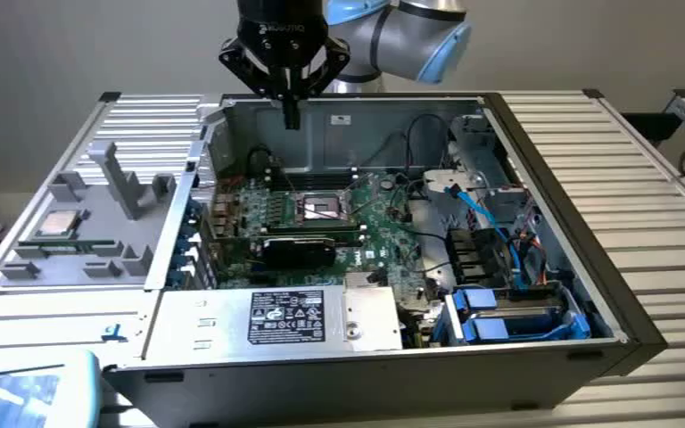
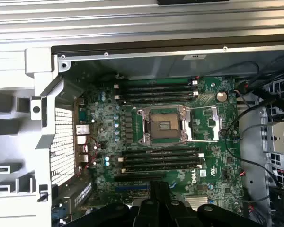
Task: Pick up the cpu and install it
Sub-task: 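Reach for the cpu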
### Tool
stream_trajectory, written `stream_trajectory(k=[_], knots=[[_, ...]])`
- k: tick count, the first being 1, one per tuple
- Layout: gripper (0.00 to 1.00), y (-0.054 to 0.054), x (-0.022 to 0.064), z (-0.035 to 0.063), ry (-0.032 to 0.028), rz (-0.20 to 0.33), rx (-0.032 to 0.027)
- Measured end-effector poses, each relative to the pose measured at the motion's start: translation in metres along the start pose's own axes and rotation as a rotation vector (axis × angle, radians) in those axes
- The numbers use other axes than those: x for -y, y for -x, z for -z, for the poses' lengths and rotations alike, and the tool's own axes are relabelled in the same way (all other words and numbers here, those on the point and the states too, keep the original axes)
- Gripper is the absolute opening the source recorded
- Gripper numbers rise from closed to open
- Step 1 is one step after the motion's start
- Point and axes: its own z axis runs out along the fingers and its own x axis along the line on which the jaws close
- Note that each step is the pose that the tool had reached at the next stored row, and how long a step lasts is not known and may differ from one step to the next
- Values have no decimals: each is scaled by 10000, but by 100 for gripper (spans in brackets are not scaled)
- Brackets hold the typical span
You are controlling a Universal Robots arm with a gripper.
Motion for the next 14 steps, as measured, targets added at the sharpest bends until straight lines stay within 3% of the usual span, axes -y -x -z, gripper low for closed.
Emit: stream_trajectory(k=[14], knots=[[12, -12, 1, 1, 0, -1, 0]])
